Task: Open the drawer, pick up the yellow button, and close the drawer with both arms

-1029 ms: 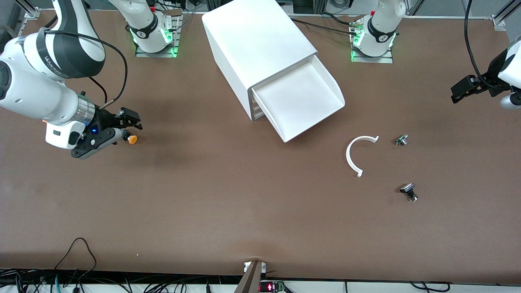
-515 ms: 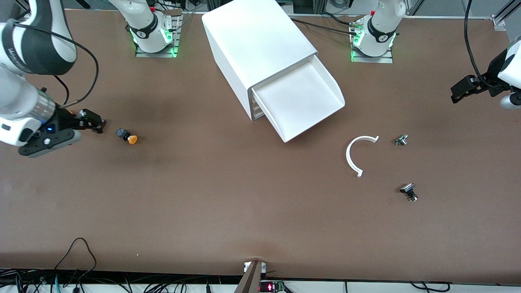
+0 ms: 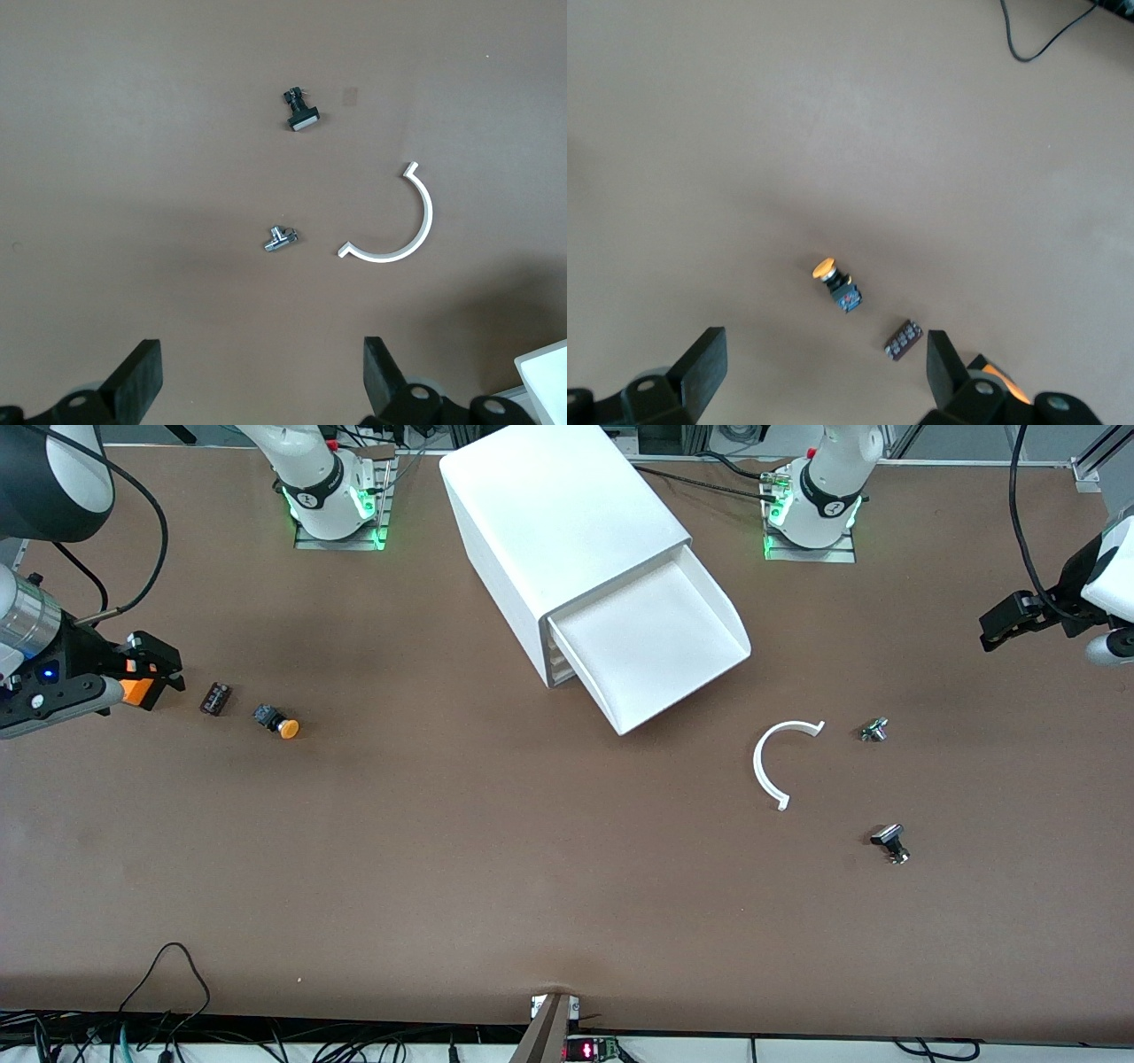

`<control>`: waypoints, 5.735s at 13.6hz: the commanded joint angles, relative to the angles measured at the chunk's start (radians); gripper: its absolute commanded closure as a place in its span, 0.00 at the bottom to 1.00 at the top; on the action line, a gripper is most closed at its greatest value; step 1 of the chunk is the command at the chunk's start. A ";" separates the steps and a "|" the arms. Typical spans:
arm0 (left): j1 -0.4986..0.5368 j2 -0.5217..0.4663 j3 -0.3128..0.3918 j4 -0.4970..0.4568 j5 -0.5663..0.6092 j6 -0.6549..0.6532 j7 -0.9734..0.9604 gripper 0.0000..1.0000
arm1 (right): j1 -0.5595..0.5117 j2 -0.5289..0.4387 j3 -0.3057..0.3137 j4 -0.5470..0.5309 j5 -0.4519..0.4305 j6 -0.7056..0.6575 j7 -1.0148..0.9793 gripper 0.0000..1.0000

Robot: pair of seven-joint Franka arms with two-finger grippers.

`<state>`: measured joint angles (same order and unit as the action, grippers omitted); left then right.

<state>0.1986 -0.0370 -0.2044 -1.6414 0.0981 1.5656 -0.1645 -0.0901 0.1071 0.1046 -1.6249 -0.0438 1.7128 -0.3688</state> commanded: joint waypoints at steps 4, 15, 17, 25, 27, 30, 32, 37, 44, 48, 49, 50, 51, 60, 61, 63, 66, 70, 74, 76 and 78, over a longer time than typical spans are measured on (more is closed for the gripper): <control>-0.001 0.016 -0.003 0.034 -0.001 -0.019 -0.004 0.00 | -0.007 0.014 0.003 0.099 -0.004 -0.093 0.013 0.00; -0.001 0.016 -0.003 0.035 -0.001 -0.021 -0.004 0.00 | -0.011 0.020 0.006 0.108 0.002 -0.139 0.085 0.00; -0.001 0.016 -0.003 0.035 -0.001 -0.021 -0.004 0.00 | -0.016 0.023 0.001 0.116 0.001 -0.137 0.076 0.00; -0.001 0.017 -0.003 0.035 -0.001 -0.021 -0.001 0.00 | -0.023 -0.021 -0.055 0.116 0.053 -0.156 0.100 0.00; 0.001 0.017 -0.003 0.035 -0.001 -0.019 -0.001 0.00 | -0.023 -0.035 -0.060 0.116 0.047 -0.176 0.093 0.00; 0.001 0.017 -0.003 0.035 -0.001 -0.019 -0.001 0.00 | -0.023 -0.055 -0.083 0.097 0.042 -0.167 0.096 0.00; 0.001 0.017 0.000 0.035 -0.001 -0.021 -0.001 0.00 | -0.023 -0.047 -0.085 0.100 0.044 -0.170 0.099 0.00; -0.001 0.016 0.000 0.035 0.002 -0.021 -0.001 0.00 | -0.028 -0.069 -0.077 0.060 0.041 -0.147 0.091 0.00; 0.001 0.017 0.000 0.035 0.002 -0.021 0.000 0.00 | -0.043 -0.142 -0.075 -0.096 0.059 -0.006 0.094 0.00; -0.001 0.016 0.000 0.035 -0.001 -0.021 -0.003 0.00 | -0.069 -0.142 -0.071 -0.104 0.070 -0.009 0.076 0.00; 0.001 0.016 0.000 0.037 -0.001 -0.021 -0.003 0.00 | -0.069 -0.141 -0.069 -0.101 0.070 -0.012 0.051 0.00; -0.001 0.016 0.000 0.037 -0.001 -0.021 -0.004 0.00 | -0.068 -0.133 -0.069 -0.093 0.070 -0.024 0.030 0.00; -0.001 0.016 0.000 0.037 -0.001 -0.021 -0.003 0.00 | -0.065 -0.121 -0.069 -0.069 0.070 -0.050 0.028 0.00; 0.001 0.017 0.002 0.037 -0.001 -0.019 -0.001 0.00 | -0.045 -0.089 -0.065 -0.018 0.070 -0.133 0.036 0.00; 0.001 0.017 0.002 0.037 -0.001 -0.019 -0.001 0.00 | -0.039 -0.087 -0.065 -0.018 0.070 -0.131 0.037 0.00; 0.001 0.017 0.002 0.037 -0.003 -0.015 -0.001 0.00 | -0.039 -0.083 -0.066 -0.016 0.070 -0.127 0.036 0.00; -0.001 0.019 0.000 0.037 -0.001 -0.016 -0.003 0.00 | -0.040 -0.084 -0.068 -0.012 0.070 -0.122 0.036 0.00; -0.002 0.019 -0.001 0.038 -0.003 -0.015 -0.003 0.00 | -0.040 -0.083 -0.068 0.000 0.070 -0.121 0.036 0.00; -0.001 0.019 -0.003 0.038 -0.011 -0.013 0.002 0.00 | -0.039 -0.083 -0.066 0.013 0.070 -0.124 0.036 0.00; -0.007 0.020 -0.003 0.038 -0.011 -0.012 0.002 0.00 | -0.037 -0.086 -0.066 0.013 0.070 -0.136 0.036 0.00; -0.013 0.025 -0.004 0.037 -0.012 -0.015 0.011 0.00 | -0.036 -0.093 -0.063 0.011 0.070 -0.140 0.036 0.00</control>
<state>0.1948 -0.0328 -0.2079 -1.6366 0.0967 1.5662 -0.1644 -0.1281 0.0119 0.0396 -1.6373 0.0076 1.5994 -0.3202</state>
